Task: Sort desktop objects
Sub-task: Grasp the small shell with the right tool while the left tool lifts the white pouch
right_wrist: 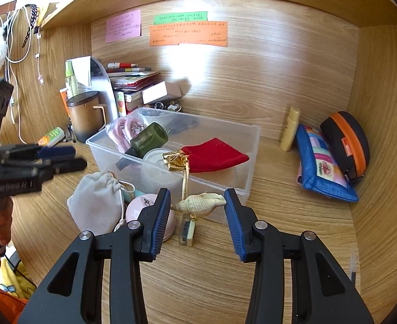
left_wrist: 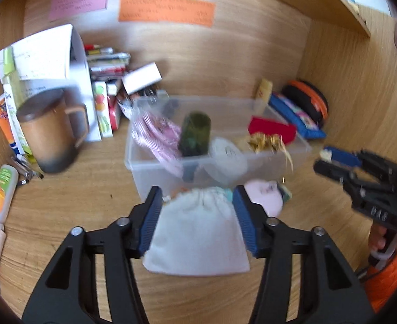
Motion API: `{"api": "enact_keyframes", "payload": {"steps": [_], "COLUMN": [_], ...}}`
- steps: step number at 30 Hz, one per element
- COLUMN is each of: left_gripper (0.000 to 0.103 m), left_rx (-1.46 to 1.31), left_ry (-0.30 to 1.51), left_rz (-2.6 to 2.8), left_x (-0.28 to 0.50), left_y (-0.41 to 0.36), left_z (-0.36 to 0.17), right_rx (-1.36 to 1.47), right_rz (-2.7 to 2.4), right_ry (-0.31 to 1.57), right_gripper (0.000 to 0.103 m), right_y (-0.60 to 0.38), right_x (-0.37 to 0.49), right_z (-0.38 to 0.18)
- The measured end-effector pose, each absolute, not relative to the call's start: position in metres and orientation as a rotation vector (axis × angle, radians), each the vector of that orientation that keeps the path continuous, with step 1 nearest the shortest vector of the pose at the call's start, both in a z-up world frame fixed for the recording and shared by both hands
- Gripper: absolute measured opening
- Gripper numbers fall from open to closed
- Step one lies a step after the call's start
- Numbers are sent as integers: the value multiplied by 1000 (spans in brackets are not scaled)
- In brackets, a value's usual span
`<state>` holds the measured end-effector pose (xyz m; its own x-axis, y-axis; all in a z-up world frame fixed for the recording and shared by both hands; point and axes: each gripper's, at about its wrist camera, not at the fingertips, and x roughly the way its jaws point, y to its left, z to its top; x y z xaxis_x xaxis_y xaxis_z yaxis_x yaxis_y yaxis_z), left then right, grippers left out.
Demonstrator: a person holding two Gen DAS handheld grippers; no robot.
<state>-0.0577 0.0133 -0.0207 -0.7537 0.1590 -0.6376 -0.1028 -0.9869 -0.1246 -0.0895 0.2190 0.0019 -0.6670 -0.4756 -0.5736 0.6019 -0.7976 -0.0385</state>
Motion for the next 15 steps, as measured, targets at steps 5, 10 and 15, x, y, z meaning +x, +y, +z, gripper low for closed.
{"api": "enact_keyframes", "payload": {"steps": [5, 10, 15], "left_gripper": [77, 85, 94], "left_rx": [-1150, -1309, -1362], "left_ry": [-44, -11, 21], "left_rz": [2774, 2705, 2699], "left_x": [-62, -76, -86], "left_y": [26, 30, 38], "left_z": [-42, -68, -79], "right_rx": [745, 737, 742], "right_rz": [-2391, -2381, -2389], "right_ry": [296, 310, 308], "right_gripper": [38, 38, 38], "right_y": [215, 214, 213], "right_x": [-93, -92, -99], "right_z": [0, 0, 1]}}
